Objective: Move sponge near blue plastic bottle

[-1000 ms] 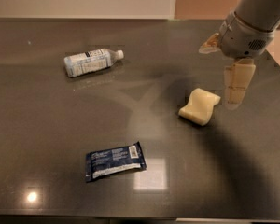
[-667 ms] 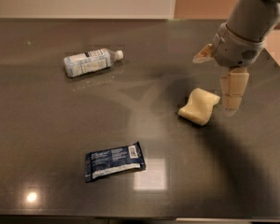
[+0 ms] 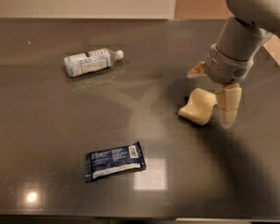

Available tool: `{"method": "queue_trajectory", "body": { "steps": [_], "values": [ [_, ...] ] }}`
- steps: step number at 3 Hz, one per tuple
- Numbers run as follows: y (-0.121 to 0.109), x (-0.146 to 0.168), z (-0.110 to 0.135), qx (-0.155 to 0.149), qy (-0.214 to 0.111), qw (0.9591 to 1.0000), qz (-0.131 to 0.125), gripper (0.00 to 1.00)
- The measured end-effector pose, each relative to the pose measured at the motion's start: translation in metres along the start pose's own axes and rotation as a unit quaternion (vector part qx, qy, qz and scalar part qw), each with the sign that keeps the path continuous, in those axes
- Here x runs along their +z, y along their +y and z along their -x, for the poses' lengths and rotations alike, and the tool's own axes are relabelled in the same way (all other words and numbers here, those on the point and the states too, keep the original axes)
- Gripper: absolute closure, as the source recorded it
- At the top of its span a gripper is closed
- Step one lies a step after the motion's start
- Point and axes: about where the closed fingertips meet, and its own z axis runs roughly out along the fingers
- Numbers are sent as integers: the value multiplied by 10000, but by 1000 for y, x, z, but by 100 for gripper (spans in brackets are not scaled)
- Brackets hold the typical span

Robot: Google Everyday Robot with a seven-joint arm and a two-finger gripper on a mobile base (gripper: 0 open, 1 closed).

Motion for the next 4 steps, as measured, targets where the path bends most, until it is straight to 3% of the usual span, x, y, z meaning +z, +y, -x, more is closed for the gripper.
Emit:
{"method": "queue_trajectory", "body": {
  "steps": [1,2,4],
  "values": [
    [-4,12,-7,-31,59,9999,75,0],
    [-9,18,-12,-42,68,9999,148,15],
    [-20,18,-13,-19,98,9997,219,60]
  ]
}}
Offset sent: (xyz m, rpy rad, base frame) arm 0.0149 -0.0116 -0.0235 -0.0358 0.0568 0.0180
